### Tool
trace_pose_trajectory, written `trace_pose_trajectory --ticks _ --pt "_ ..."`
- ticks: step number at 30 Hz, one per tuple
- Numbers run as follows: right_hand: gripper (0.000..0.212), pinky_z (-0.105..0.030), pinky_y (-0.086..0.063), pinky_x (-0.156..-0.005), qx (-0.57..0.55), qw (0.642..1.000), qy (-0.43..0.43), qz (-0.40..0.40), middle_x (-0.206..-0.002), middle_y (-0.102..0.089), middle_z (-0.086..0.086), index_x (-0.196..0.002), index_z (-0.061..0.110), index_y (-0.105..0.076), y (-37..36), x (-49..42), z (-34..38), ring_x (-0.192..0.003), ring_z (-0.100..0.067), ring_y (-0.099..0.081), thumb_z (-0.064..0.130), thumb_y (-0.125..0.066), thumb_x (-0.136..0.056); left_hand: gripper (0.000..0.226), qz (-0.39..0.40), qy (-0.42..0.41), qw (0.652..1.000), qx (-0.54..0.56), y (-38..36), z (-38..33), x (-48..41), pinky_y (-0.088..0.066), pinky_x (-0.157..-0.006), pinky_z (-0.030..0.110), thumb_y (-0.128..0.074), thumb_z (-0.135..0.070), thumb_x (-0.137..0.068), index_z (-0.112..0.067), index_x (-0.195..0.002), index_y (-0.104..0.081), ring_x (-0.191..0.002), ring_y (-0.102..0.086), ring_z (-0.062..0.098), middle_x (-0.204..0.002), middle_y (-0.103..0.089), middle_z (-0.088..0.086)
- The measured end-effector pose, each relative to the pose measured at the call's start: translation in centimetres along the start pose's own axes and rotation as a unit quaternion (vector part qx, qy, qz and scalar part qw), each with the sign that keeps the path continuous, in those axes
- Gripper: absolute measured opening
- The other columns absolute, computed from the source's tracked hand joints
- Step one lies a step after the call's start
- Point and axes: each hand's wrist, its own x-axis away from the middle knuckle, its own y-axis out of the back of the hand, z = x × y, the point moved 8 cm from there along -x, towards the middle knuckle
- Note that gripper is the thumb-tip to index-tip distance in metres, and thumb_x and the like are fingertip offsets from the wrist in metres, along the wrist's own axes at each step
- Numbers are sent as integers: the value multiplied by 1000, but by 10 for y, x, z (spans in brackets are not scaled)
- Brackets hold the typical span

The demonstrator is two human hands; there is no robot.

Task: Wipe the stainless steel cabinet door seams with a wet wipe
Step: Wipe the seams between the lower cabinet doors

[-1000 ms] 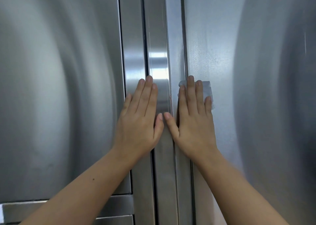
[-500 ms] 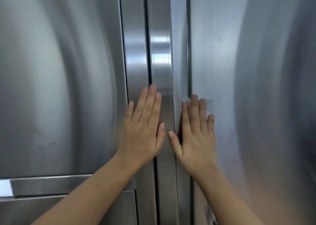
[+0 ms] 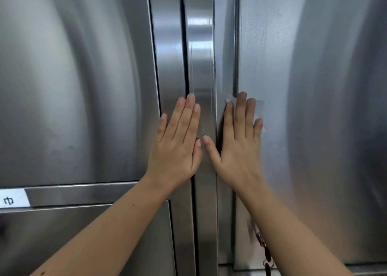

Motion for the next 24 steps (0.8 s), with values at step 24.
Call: trace_pose_trajectory --ticks 24 --pt "77 -38 7 -115 -3 1000 23 -4 -155 1 -12 -147 4 -18 -11 25 -10 -144 -25 7 56 -26 -92 62 -16 -1 1000 -2 -2 1 1 -15 -112 46 -37 -22 -86 0 -142 -22 -142 -6 17 -150 -16 12"
